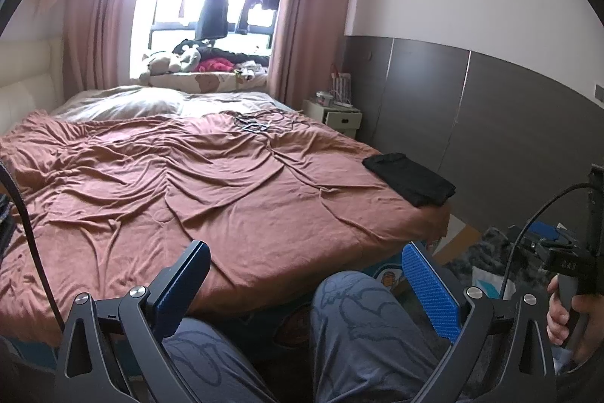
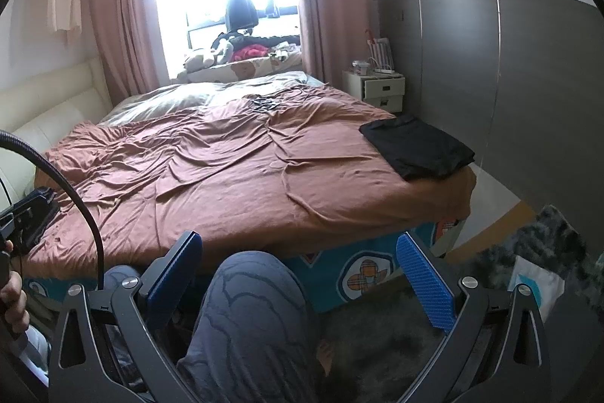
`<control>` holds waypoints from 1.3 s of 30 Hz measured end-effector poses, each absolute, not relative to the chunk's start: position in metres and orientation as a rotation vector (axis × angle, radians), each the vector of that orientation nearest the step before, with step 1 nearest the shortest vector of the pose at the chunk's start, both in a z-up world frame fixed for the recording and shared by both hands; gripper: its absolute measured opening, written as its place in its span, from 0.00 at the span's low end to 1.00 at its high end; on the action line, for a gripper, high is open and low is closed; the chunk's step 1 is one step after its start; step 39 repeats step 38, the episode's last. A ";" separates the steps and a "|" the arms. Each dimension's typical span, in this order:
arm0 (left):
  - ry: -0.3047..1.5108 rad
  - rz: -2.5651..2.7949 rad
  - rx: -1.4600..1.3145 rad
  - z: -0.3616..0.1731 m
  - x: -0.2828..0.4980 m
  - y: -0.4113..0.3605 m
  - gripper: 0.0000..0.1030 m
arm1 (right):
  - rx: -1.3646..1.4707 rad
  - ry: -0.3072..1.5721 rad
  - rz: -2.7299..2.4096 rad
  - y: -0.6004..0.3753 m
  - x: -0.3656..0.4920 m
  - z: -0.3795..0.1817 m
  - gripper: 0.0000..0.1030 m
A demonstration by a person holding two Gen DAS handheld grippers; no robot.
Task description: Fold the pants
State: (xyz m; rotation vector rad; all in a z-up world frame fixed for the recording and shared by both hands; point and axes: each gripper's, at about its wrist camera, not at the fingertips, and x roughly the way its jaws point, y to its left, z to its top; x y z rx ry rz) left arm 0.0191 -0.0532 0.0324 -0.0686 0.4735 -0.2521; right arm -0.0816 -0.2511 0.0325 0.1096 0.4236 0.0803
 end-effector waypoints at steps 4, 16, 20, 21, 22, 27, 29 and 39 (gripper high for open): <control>0.471 -0.254 -0.071 0.033 0.018 -0.053 0.99 | 0.108 0.430 0.080 -0.251 -0.081 0.032 1.00; 0.471 -0.254 -0.074 0.033 0.018 -0.053 0.99 | 0.109 0.426 0.091 -0.249 -0.084 0.035 1.00; 0.473 -0.255 -0.077 0.033 0.018 -0.053 0.99 | 0.107 0.425 0.090 -0.249 -0.084 0.035 1.00; 0.473 -0.254 -0.078 0.033 0.018 -0.053 0.99 | 0.107 0.425 0.090 -0.249 -0.084 0.035 1.00; 0.474 -0.252 -0.080 0.033 0.018 -0.053 0.99 | 0.107 0.424 0.091 -0.250 -0.084 0.035 1.00; 0.473 -0.252 -0.087 0.033 0.017 -0.053 0.99 | 0.107 0.424 0.091 -0.249 -0.083 0.034 1.00; 0.474 -0.254 -0.087 0.033 0.017 -0.053 0.99 | 0.108 0.427 0.092 -0.249 -0.083 0.034 1.00; 0.472 -0.248 -0.084 0.035 0.015 -0.057 0.99 | 0.106 0.424 0.093 -0.249 -0.085 0.034 1.00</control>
